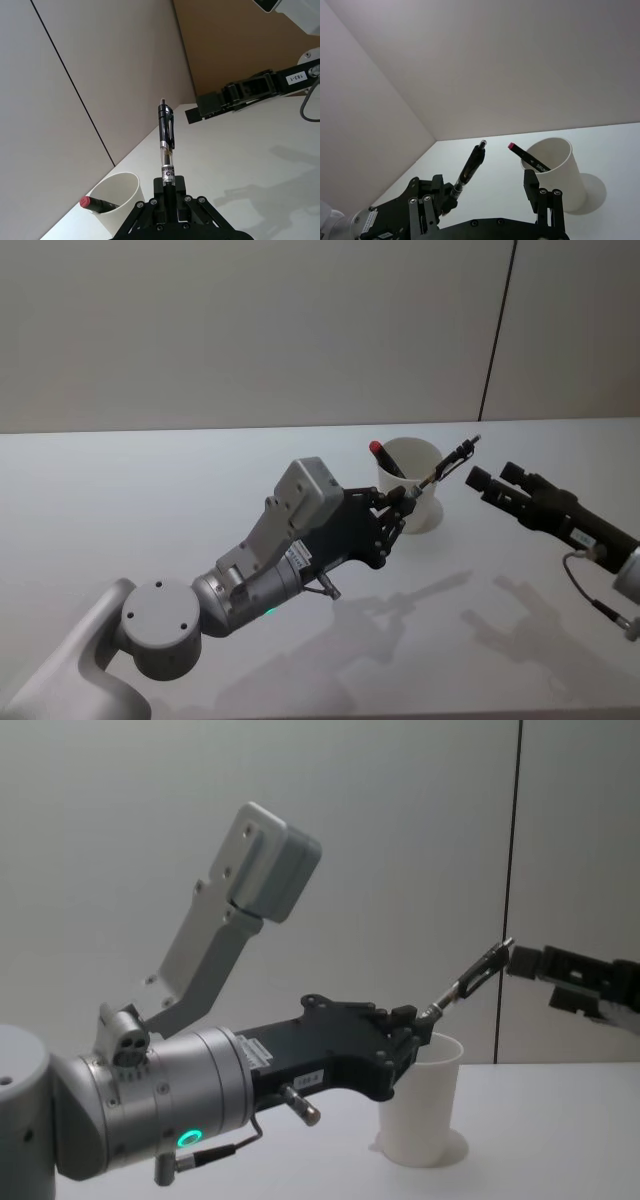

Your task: Place the pen into the pen holder.

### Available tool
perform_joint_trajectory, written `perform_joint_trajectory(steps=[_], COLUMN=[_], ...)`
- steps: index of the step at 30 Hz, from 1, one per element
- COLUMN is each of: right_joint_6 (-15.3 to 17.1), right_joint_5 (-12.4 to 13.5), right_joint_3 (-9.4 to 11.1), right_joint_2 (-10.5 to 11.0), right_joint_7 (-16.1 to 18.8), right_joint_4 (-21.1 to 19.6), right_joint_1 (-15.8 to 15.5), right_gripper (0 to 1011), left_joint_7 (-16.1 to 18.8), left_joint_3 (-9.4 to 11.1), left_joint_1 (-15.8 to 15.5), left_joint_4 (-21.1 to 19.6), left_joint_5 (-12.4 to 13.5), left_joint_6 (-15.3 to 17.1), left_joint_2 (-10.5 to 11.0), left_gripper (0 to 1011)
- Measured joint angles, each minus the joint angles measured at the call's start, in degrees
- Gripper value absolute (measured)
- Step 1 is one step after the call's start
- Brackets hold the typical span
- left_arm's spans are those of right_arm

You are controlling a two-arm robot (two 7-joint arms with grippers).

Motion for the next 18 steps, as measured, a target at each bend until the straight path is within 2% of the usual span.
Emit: perform_joint_trajectory(steps=[11,18], right_joint_6=[-0.3,-0.3], right_joint_5=[3.0,4.0], right_joint_3=[-1.4,-2.2], right_joint_2=[-1.4,-2.0], right_joint_7=[-2.6,-3.8], right_joint_4=[1.0,1.9], right_joint_1=[1.1,1.7], right_gripper=[1002,1002], left_joint_7=[0.0,0.0], left_joint_3=[0.0,0.0], left_joint_1=[0.0,0.0], left_joint_4=[0.0,0.0], left_joint_5=[0.0,0.0], left_joint_6=[0.0,0.0], left_joint_2=[0.0,0.0], left_gripper=[135,135])
